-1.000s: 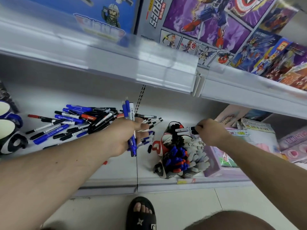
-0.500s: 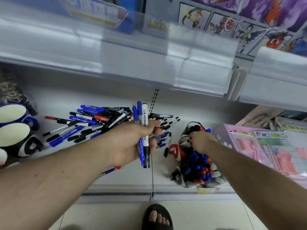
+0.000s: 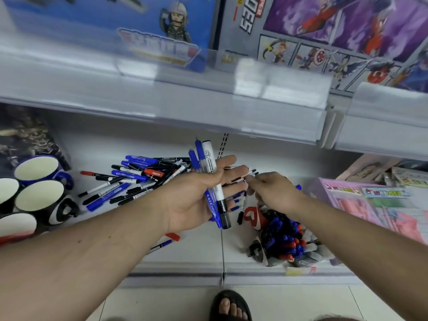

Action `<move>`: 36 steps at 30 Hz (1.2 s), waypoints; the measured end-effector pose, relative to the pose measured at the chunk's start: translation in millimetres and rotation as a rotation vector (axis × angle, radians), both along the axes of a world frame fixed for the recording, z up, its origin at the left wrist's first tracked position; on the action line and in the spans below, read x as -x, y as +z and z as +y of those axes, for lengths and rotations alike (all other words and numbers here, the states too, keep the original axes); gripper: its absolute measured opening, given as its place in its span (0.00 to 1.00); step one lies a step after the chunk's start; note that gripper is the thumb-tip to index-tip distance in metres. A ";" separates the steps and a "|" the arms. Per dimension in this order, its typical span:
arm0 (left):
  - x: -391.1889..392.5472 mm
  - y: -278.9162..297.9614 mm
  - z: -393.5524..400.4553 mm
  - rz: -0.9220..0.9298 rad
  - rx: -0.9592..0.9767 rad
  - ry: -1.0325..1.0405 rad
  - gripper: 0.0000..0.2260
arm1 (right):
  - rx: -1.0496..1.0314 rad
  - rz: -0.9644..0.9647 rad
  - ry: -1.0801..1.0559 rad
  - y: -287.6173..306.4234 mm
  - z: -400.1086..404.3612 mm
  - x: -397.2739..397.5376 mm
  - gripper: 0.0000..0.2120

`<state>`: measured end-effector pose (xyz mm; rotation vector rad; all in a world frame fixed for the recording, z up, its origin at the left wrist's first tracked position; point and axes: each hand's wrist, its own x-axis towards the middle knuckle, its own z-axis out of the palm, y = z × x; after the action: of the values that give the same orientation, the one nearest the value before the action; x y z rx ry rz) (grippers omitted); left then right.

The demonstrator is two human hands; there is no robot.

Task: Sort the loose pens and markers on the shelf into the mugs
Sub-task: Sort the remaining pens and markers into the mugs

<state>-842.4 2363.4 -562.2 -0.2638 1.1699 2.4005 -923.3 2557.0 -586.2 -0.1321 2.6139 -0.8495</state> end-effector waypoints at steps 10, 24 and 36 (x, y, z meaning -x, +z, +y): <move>-26.4 18.9 -24.4 0.049 0.087 0.034 0.13 | 0.369 -0.267 0.128 62.3 -62.2 -97.0 0.14; -135.9 32.3 -210.7 -0.182 0.698 0.439 0.13 | 0.563 0.072 0.158 22.4 -199.2 -154.2 0.14; -178.7 0.2 -319.9 -0.260 0.459 0.735 0.03 | 0.687 0.236 0.055 -26.2 -281.2 -146.0 0.09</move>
<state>-663.7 2043.4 -562.1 -1.3078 1.6901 2.4991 -777.3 2275.8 -612.4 -0.5101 2.3842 -1.7656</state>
